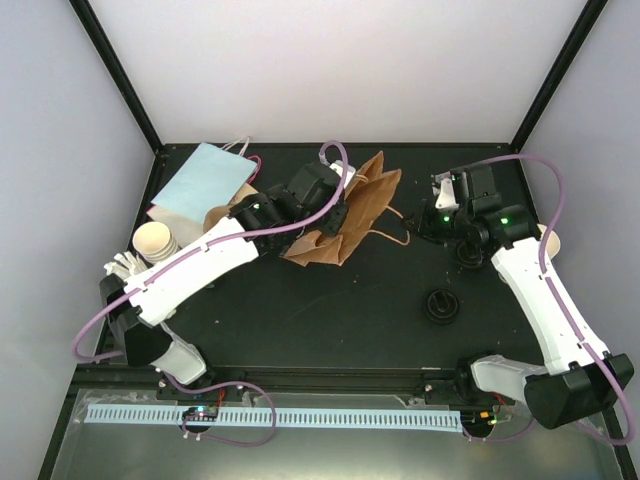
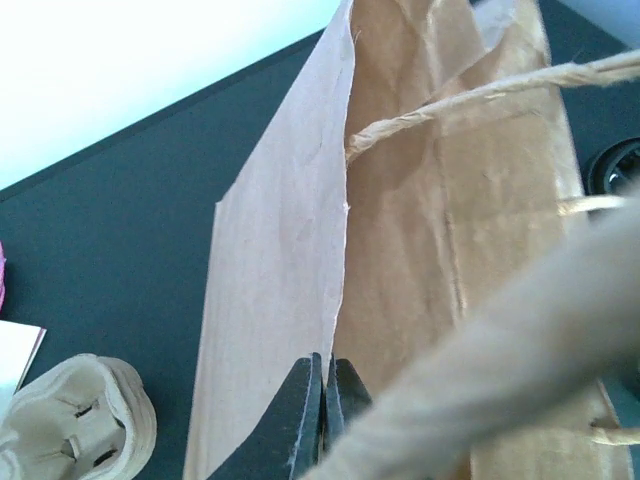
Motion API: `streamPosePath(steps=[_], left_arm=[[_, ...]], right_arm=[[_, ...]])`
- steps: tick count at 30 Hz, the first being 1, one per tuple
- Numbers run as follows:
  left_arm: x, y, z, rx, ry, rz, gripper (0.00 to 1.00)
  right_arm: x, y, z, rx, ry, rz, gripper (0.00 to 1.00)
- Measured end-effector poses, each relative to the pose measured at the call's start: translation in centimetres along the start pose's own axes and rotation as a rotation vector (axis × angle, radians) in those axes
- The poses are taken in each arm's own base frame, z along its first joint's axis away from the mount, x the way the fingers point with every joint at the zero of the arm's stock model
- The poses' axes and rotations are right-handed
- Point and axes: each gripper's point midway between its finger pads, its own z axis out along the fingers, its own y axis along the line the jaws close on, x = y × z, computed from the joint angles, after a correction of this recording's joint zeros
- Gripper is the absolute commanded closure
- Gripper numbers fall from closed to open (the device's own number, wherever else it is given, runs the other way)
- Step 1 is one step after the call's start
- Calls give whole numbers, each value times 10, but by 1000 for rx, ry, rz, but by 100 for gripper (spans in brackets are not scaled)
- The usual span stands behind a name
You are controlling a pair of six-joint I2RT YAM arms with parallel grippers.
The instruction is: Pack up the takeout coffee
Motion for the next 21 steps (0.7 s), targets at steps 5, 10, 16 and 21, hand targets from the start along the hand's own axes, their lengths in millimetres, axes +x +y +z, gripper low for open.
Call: streamPosePath(steps=[5,10,16,21], left_arm=[[-9,2,-14,19,-40,-19,98],[-9,4,-19,55,-49,-55,98],[-15,13,-28,104,-62,-120,99],[-25,21,-49,172,-107,-193,98]], right_arm=[[0,7,-11,-27,-24,-59,73],[-7,23,-30,-79,-77,-114,68],[-19,47,-64,-137,-188,-204,67],[-26,48,-86,-117,-289,-244,58]])
